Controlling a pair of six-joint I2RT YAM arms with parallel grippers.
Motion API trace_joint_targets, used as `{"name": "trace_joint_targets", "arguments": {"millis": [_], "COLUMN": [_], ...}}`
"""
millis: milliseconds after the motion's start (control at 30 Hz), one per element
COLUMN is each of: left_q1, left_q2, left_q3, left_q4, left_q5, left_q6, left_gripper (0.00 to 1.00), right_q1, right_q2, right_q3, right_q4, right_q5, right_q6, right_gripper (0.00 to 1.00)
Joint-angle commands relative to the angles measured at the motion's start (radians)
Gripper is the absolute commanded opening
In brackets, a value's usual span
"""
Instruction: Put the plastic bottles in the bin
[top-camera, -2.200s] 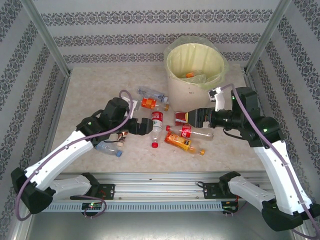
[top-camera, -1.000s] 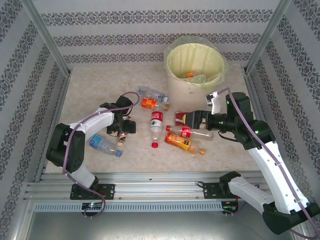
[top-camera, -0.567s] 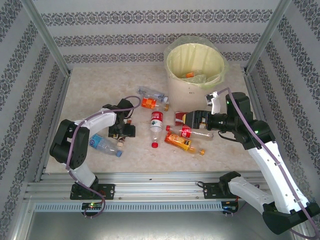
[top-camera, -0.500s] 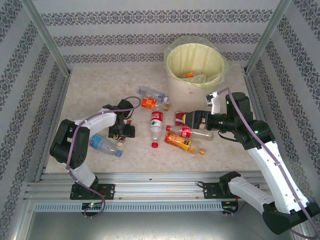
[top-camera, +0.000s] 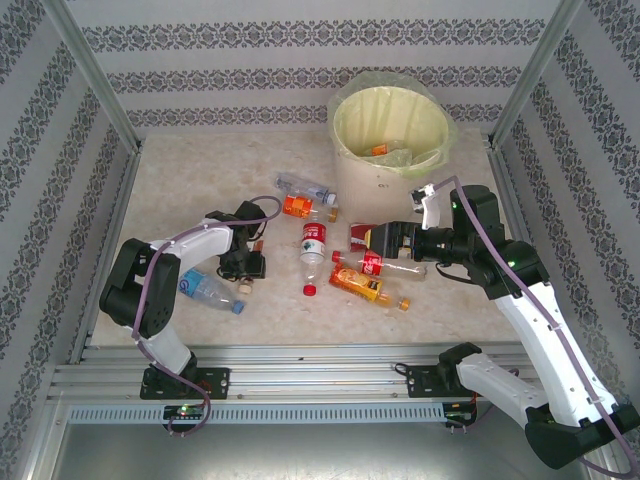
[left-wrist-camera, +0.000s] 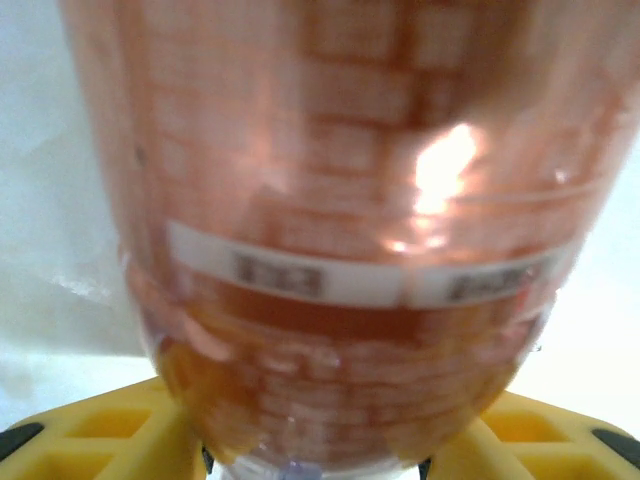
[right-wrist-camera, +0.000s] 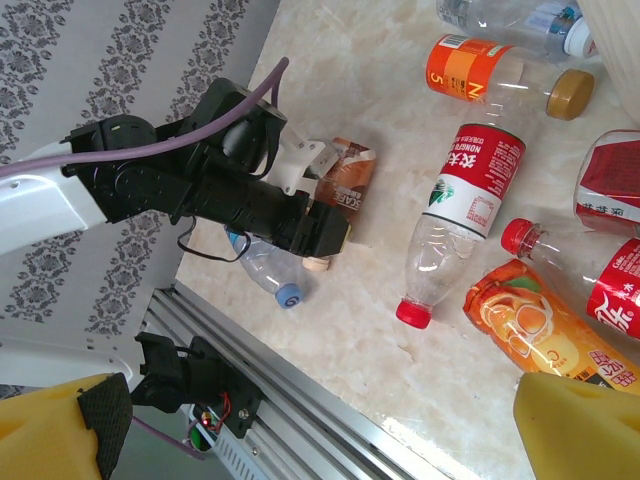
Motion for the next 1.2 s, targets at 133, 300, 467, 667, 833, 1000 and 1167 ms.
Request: {"name": "trace_joint_targets", "arguments": {"millis": [133,300,467,667,833,1000,1167], "left_q1": [0.008,0.007,0.001,-0.031,-0.058,-0.095,-0.145], "left_q2": [-0.07,-0.19,-0.333,-0.431,-0.482,-0.511,-0.503], "left_q3": [0.011,-0.011,-0.028,-0.042,-0.067,-0.082,-0.083], "left_q4": [-0.008,0.095,0.21,0.339,0.493,0.623,0.669], "left_q5": [0.05,0.224,0.402,0.632,0.78,0.867,0.883], "left_q6": [0.017,0.032,0.013,-0.024,-0.121,-0.214,-0.247], "left_gripper": [0.45,0.44,0.43,0.43,0.44,0.45,0.45], "right_q1": [0.016,0.025,0.061,0.139,0.194,0.232,0.252], "right_q2": [-0.001,0.013,0.036,0.112,0.197,0.262,0.313], "right_q3": [-0.025,-0.069,-0.121,-0.131,-0.103,-0.07,-0.029], "right_q4": [0.054,0.14,0.287,0.453,0.553,0.616,0.639], "right_q5": [-0.01,-0.002,-0.018,-0.039,-0.056,-0.065,-0.066], "right_q6": [0.035,0.129,0.226,0.297,0.309,0.322,0.321], "right_gripper": [0.98,0.98,0.98,0.95,0.94,0.94,0.94]}}
